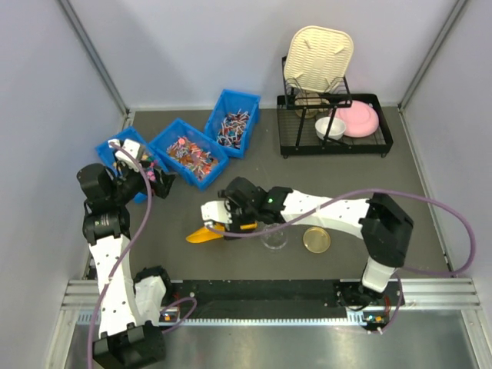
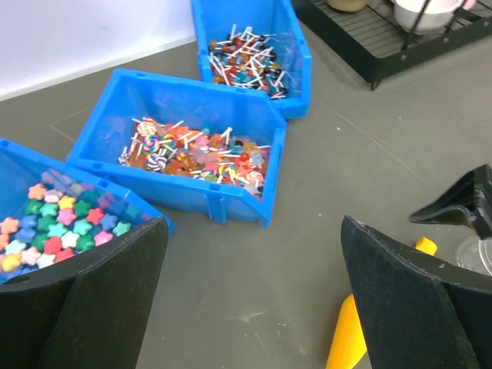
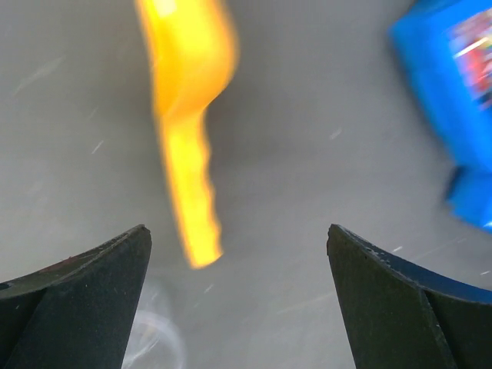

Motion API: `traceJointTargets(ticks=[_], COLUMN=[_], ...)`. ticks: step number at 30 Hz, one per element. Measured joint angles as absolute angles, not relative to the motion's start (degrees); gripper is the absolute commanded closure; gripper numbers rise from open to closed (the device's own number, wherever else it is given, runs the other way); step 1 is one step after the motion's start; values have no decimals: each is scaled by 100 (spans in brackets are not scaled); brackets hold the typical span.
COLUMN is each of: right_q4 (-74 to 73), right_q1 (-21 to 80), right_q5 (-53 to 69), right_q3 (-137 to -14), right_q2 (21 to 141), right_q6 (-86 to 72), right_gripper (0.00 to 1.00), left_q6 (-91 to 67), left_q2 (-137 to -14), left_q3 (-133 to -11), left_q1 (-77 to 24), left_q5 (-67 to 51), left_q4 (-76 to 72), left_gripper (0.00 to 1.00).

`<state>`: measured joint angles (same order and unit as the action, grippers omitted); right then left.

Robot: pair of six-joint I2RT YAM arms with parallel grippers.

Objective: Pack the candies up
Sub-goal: Pick up the spatula from the center of the board.

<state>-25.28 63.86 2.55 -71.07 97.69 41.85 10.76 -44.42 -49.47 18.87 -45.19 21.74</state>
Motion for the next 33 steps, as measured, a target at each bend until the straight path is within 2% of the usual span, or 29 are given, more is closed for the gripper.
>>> traceJointTargets(ticks=[7,19,25,31,32,33], right_q4=[-2032,-2252,-2257,-2252,-2261,-2259], right_q1=[6386,6386,6386,6346,6333,6318], right_q5=[268,943,1090,1188,1208,1232], right_q3=[-7944,-7723,-7723,-7780,-7780,-7780], right_q2=[10490,10755,11102,11378,11391,11397], right_q6=[4034,3983,3935,3863,3848,3846], right_gripper=[5,5,16,34,44,49], left_q6=[910,875,864,864,864,864], left_q2=[-4442,-4440,-4438,-4434,-4434,-4427], left_q3=[-4947,-4925,-4923,-4921,-4921,-4919], left_q1=[1925,1977,2025,2038,2040,2043], left_q5=[-4241,-4198,-4219,-4259,-4261,-4261], left_q4=[2091,2051,2051,2051,2051,2051], left_gripper=[1,1,1,1,1,1])
